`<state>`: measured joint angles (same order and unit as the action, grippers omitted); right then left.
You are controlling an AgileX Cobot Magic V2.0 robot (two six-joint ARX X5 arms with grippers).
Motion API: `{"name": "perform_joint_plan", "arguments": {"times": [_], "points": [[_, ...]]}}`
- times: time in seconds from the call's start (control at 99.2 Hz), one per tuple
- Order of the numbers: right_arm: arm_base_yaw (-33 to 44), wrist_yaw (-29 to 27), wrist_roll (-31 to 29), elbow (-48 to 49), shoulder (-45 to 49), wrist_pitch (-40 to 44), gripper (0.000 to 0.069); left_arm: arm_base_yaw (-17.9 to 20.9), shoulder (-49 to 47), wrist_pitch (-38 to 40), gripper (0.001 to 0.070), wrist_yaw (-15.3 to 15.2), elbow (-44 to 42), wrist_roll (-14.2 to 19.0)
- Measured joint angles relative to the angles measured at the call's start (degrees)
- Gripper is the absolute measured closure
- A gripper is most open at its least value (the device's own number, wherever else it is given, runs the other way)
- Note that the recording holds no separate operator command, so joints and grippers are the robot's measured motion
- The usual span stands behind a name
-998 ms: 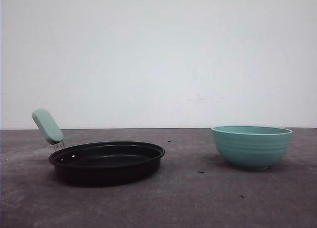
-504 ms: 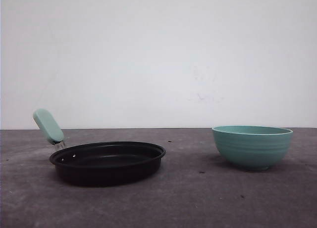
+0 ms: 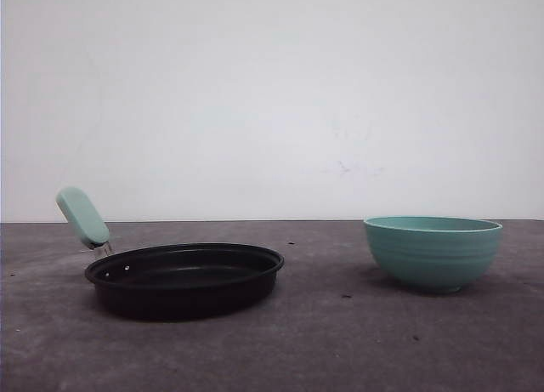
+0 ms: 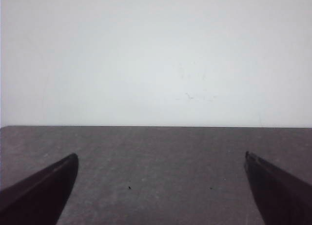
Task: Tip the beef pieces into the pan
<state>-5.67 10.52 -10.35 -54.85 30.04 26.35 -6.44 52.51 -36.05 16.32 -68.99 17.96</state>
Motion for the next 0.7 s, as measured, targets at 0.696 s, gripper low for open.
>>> {"name": "perform_joint_plan", "arguments": {"times": [0.696], "points": [[0.0, 1.5, -2.2, -0.1, -0.4, 7.8, 0.0009, -2.5, 22.5, 50.4, 0.0060, 5.6, 42.3, 27.8]]}}
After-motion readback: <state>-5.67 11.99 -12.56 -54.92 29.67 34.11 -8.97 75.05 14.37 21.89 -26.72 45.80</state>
